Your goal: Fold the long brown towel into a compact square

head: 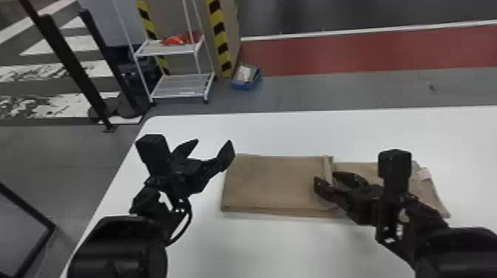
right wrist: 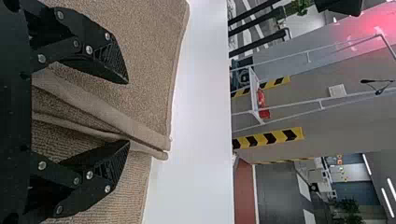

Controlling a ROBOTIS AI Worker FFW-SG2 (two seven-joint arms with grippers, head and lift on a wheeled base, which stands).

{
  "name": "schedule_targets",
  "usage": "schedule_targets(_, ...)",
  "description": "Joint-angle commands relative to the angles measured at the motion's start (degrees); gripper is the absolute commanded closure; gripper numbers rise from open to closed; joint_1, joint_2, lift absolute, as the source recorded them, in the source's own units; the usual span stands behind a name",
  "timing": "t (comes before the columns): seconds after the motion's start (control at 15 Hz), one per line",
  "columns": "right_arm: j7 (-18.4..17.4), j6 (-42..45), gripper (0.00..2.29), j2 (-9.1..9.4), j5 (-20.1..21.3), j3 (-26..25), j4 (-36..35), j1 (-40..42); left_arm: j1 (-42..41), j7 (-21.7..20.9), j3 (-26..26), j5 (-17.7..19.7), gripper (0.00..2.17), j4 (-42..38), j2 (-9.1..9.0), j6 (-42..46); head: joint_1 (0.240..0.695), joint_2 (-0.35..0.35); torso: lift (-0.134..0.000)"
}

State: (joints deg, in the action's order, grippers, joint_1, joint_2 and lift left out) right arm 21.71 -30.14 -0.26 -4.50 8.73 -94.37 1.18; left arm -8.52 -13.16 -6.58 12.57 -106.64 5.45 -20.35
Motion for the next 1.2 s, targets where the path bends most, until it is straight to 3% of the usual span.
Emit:
schedule_targets(0.0,0.0,-0.1,0.59,0.32,0.0,0.1,0.0,0.1,0.0,-0.3,0.0,0.0,0.09,0.0,0.0,0.0,0.695,0.197,-0.125)
schedule_targets(0.27,0.0,-0.1,0.76,0.32,0.0,0.1,-0.4,0.5,0.0,-0.3,-0.1,0.0,0.1,0.2,0.0,0.0,0.695,0.199,-0.125)
schedule_targets(0.53,-0.1,-0.2,0.76,0.32,0.0,0.1,-1.9,1.4,-0.1,-0.4,-0.3,0.0,0.1,0.2,0.0,0.0,0.695,0.201,-0.125)
schedule_targets(0.67,-0.1,-0.8,1.0,0.32,0.1,0.0,-2.2,1.5,-0.1,-0.6,-0.3,0.0,0.1,0.2,0.0,0.0,0.695,0.202,-0.125)
schedule_targets(0.93,-0.2,-0.9,1.0,0.32,0.1,-0.3,-2.2,1.7,-0.1,-0.9,-0.4,0.0,0.1,0.6,0.0,0.0,0.695,0.201,-0.125)
schedule_targets(1.0,0.0,-1.6,0.99,0.32,0.1,-0.4,-2.3,1.7,-0.1,-1.0,-0.4,0.1,0.1,0.7,0.0,0.0,0.695,0.201,-0.125)
schedule_targets(1.07,0.0,-2.0,0.7,0.32,-0.2,-0.4,-2.7,1.9,-0.1,-1.0,-0.4,0.0,0.1,0.8,0.0,0.0,0.695,0.2,-0.125)
schedule_targets(1.13,0.0,-2.0,0.56,0.32,-0.1,-0.4,-3.4,2.2,-0.1,-1.0,-0.4,0.0,0.1,0.8,0.0,0.2,0.695,0.2,-0.125)
